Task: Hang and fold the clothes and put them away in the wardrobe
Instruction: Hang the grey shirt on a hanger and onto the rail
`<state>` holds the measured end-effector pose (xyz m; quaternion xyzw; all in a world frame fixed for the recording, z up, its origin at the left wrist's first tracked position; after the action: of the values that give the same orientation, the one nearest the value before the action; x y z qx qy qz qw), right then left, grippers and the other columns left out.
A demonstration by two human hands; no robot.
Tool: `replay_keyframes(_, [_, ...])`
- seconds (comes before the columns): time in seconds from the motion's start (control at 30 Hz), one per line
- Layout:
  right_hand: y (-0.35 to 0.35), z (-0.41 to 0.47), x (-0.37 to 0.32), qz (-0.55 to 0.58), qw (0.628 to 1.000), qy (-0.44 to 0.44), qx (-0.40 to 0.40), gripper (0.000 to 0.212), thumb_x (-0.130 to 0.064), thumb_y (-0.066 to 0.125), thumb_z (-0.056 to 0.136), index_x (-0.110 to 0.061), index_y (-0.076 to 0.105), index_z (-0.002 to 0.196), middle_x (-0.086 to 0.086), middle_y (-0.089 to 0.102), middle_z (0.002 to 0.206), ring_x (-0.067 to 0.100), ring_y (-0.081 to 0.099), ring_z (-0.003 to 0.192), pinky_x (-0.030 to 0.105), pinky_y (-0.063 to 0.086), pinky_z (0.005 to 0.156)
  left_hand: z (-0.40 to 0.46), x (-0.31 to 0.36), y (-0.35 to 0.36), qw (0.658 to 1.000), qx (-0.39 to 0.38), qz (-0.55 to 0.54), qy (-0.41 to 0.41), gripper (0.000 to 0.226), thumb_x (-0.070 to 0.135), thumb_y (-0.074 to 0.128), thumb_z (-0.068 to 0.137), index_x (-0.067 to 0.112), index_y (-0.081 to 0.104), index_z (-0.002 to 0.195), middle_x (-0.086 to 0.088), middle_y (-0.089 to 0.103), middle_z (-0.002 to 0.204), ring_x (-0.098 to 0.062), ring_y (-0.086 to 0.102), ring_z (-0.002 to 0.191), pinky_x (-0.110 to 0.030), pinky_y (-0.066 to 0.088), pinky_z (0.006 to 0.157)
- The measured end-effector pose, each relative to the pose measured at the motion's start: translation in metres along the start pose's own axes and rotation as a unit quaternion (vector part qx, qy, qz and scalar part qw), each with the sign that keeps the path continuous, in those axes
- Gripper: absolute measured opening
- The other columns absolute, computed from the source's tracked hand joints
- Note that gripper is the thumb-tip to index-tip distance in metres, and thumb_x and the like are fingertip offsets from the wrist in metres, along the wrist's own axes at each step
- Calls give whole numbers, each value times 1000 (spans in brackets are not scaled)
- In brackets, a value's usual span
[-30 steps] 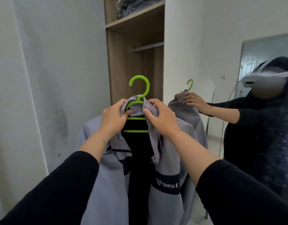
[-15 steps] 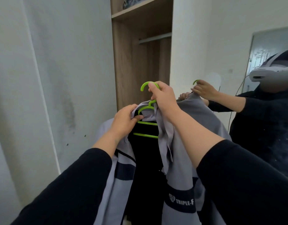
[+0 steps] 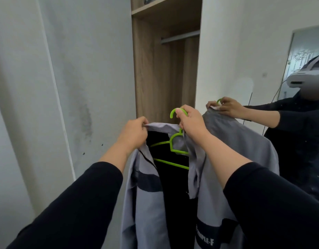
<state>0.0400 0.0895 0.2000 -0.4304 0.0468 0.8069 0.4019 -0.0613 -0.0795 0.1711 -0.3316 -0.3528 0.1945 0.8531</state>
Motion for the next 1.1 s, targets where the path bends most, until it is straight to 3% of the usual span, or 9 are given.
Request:
replay_keyframes(0.13, [-18, 1, 6, 82, 994, 29, 71, 34, -19, 49, 96, -21, 53, 62, -2, 44, 54, 13, 40, 45, 26, 33, 48, -16, 11, 47, 983, -153, -95, 48, 9, 27, 51, 94, 26, 58, 89, 5, 62, 84, -15, 59, 81, -23, 44, 62])
replay_keyframes(0.2, [-17, 2, 6, 123, 989, 41, 66, 31, -18, 49, 97, -14, 51, 66, -1, 39, 50, 10, 35, 40, 27, 30, 46, -16, 9, 55, 984, -140, -83, 69, 21, 36, 41, 98, 27, 58, 92, 5, 60, 91, -15, 57, 89, -28, 45, 75])
replay_keyframes(0.3, [-15, 4, 3, 144, 988, 46, 45, 28, -22, 49, 97, -12, 52, 71, -6, 38, 46, 8, 32, 39, 32, 36, 52, -16, -4, 69, 990, -115, -57, 59, 27, 18, 44, 93, 26, 53, 116, 3, 47, 114, -16, 48, 108, -35, 43, 94])
replay_keyframes(0.43, [-29, 3, 0, 150, 986, 53, 46, 28, -24, 47, 99, -11, 53, 74, -2, 39, 50, 8, 32, 41, 25, 36, 48, -25, -45, 91, 987, -148, 58, -16, 67, 5, 53, 81, 23, 30, 141, -5, 31, 139, -28, 36, 126, -40, 43, 100])
replay_keyframes(0.5, [-39, 4, 4, 184, 980, 61, 53, 30, -24, 47, 99, -12, 52, 72, -6, 38, 45, 7, 31, 39, 26, 36, 50, -26, -69, 95, 985, -147, 50, -78, 63, 10, 59, 85, 17, 32, 142, -11, 38, 141, -32, 45, 124, -40, 44, 97])
replay_keyframes(0.6, [-49, 6, 7, 205, 975, 60, 59, 31, -23, 47, 99, -12, 50, 71, -10, 35, 40, 7, 30, 35, 27, 40, 50, -21, -89, 86, 983, -123, 80, -109, 18, 17, 49, 92, 19, 59, 108, -11, 63, 115, -30, 60, 100, -38, 48, 82])
replay_keyframes(0.83, [-48, 5, 7, 200, 978, 41, 51, 30, -20, 48, 99, -8, 48, 71, -5, 33, 43, 7, 29, 34, 22, 42, 40, 4, -76, 34, 987, -35, 141, -72, 42, 5, 38, 89, 31, 63, 110, -1, 64, 117, -26, 59, 106, -29, 40, 76])
replay_keyframes(0.97, [-29, 9, -6, 260, 963, 35, 58, 33, -22, 47, 99, -10, 46, 69, -7, 30, 39, 7, 28, 32, 24, 45, 42, -5, -28, 59, 995, -99, 2, 33, 49, 14, 41, 68, 38, 57, 107, 9, 64, 111, -20, 59, 104, -38, 47, 89])
replay_keyframes(1.1, [-8, 12, -19, 232, 971, 20, 60, 32, -21, 49, 99, -10, 49, 68, -5, 33, 41, 6, 31, 34, 23, 45, 41, -18, 47, 49, 981, 16, -48, 188, 29, 36, 50, 79, 23, 54, 104, 7, 58, 93, -18, 53, 89, -36, 39, 79])
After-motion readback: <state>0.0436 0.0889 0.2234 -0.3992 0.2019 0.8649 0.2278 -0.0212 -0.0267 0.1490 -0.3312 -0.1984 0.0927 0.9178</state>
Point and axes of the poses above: each hand's wrist, its own z-axis towards the middle knuckle, its own y-axis out of the palm, x = y × z, the point moved 10 cm from there along z, towards the middle knuckle
